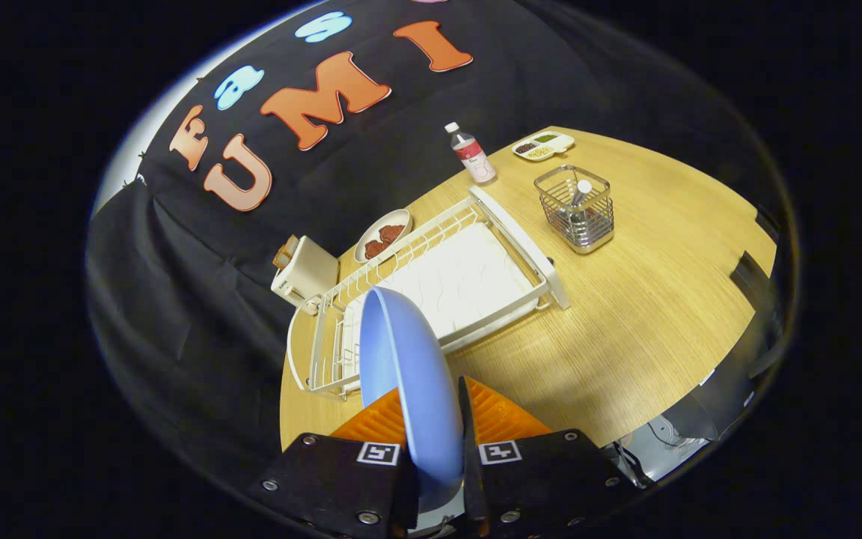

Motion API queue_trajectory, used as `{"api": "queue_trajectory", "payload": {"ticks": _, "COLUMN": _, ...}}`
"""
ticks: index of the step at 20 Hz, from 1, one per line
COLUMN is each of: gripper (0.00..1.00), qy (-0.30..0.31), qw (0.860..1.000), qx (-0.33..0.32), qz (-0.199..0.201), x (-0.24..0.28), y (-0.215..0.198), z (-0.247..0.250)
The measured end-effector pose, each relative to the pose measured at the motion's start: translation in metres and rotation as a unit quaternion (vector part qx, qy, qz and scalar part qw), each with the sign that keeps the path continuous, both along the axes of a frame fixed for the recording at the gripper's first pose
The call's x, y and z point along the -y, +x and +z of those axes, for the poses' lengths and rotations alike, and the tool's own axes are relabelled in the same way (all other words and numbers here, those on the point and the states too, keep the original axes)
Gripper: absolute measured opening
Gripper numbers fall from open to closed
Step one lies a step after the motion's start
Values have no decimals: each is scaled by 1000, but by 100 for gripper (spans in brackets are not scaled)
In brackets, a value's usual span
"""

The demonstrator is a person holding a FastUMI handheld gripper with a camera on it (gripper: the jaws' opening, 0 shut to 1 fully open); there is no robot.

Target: Take the plate from the dish rack, then take the spoon from the basket and place it into the plate.

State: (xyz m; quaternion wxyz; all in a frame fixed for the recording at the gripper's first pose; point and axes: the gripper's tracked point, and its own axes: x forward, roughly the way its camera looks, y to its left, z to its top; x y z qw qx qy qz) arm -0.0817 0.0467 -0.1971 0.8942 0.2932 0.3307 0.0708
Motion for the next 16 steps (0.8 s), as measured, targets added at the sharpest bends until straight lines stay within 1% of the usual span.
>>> {"api": "queue_trajectory", "payload": {"ticks": 3, "gripper": 24, "qy": 31, "qw": 999, "qx": -18, "qz": 6, "x": -10, "y": -5, "z": -20}}
{"api": "queue_trajectory", "payload": {"ticks": 9, "gripper": 24, "qy": 67, "qw": 995, "qx": -70, "qz": 22, "x": -30, "y": -10, "z": -64}}
{"api": "queue_trajectory", "payload": {"ticks": 13, "gripper": 24, "qy": 55, "qw": 994, "qx": -92, "qz": 28, "x": -30, "y": -8, "z": -86}}
{"api": "queue_trajectory", "payload": {"ticks": 16, "gripper": 25, "qy": 61, "qw": 993, "qx": -98, "qz": 24, "x": -26, "y": -4, "z": -86}}
